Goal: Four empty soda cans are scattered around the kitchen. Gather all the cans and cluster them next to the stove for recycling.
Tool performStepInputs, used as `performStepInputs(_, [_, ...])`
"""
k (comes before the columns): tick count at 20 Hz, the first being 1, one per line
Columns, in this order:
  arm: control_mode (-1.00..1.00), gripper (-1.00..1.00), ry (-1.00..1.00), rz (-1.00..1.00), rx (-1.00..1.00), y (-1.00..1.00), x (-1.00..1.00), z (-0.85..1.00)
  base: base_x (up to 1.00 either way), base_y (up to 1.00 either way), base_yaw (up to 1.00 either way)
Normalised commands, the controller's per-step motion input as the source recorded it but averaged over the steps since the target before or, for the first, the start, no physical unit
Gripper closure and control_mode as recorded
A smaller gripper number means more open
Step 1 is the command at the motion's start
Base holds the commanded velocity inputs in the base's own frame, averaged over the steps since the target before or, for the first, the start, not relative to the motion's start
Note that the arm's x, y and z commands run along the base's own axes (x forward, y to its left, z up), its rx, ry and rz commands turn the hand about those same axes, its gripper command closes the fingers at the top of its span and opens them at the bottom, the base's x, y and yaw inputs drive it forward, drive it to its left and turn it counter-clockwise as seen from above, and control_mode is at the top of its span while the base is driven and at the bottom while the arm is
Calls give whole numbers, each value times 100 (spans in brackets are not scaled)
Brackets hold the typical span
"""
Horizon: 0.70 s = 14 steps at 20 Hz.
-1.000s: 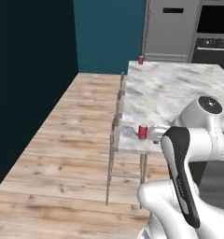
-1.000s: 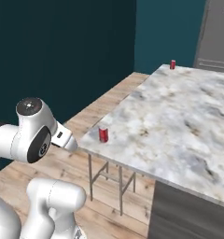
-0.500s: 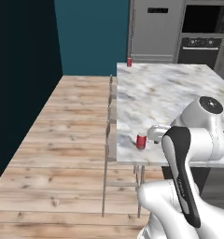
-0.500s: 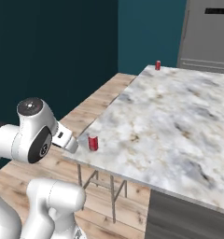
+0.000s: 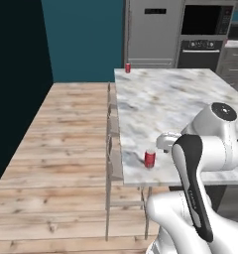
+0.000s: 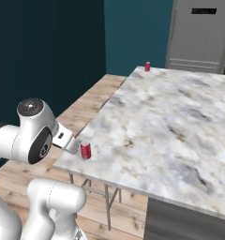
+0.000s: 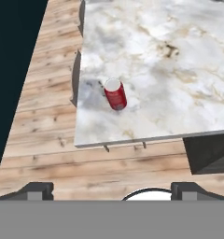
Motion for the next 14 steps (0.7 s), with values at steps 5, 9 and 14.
performStepInputs(5, [100,-100,0,0,0,0,0,0,10,16,-13])
performStepInputs(9, [-100,-100,0,-3,0,4,1,0,2,12,-8])
performStepInputs(14, [-100,-100,0,-8,-3,18,1,0,0,0,0])
